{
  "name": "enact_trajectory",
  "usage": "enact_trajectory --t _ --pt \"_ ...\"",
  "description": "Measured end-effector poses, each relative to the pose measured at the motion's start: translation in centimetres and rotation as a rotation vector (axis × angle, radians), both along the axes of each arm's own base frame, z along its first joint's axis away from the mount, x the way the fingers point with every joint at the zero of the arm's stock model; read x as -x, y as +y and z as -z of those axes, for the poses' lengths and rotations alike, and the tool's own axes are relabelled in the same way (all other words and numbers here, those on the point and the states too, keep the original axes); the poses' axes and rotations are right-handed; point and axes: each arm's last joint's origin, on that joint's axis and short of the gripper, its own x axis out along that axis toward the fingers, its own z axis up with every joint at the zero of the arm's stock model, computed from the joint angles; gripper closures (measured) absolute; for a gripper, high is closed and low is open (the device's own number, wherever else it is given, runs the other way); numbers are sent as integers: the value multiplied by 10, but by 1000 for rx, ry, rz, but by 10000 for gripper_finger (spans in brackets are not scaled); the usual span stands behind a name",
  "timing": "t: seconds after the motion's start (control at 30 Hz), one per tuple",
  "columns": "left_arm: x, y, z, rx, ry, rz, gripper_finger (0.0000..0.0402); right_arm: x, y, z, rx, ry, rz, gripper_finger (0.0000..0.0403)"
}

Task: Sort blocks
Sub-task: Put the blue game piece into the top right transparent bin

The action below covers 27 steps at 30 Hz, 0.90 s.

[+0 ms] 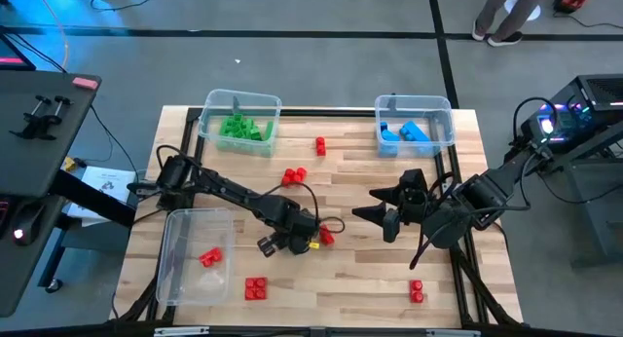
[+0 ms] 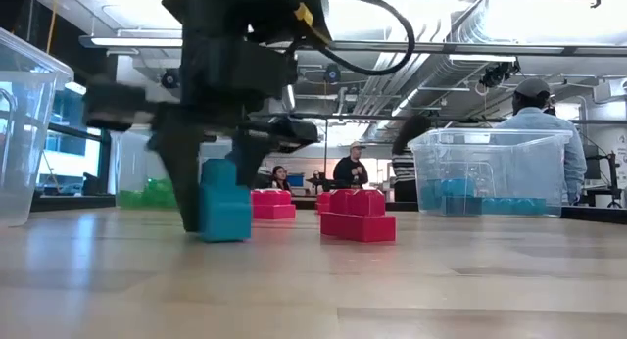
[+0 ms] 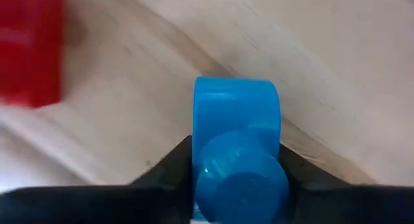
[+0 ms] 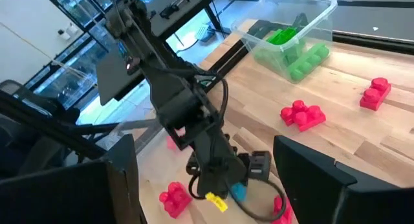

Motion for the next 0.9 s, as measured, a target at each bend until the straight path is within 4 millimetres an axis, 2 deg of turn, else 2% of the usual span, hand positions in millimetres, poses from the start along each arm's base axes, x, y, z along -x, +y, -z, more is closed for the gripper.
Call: enact_trajectory --t 0.13,0.23,0.4,0.53,0.63,0.7,0.8,0.9 --pt "0 11 -23 91 -22 -123 300 0 0 1 19 12 -8 165" --pt "9 28 -45 100 -5 -211 300 1 -1 1 32 23 -11 165" --pt "32 70 -101 154 -95 -410 300 -4 0 5 46 34 0 165" --pt "52 93 -151 314 -280 -535 300 -28 2 15 85 72 -32 165" --pt "64 96 -178 411 -393 -583 300 -57 5 28 149 109 -136 165" --pt "69 93 -187 429 -436 -591 300 -77 7 39 258 142 -195 165" --pt "70 82 -188 419 -435 -594 300 -100 5 55 474 224 -269 165" --pt "68 66 -183 302 -447 -602 300 -113 -1 64 584 277 -291 165"
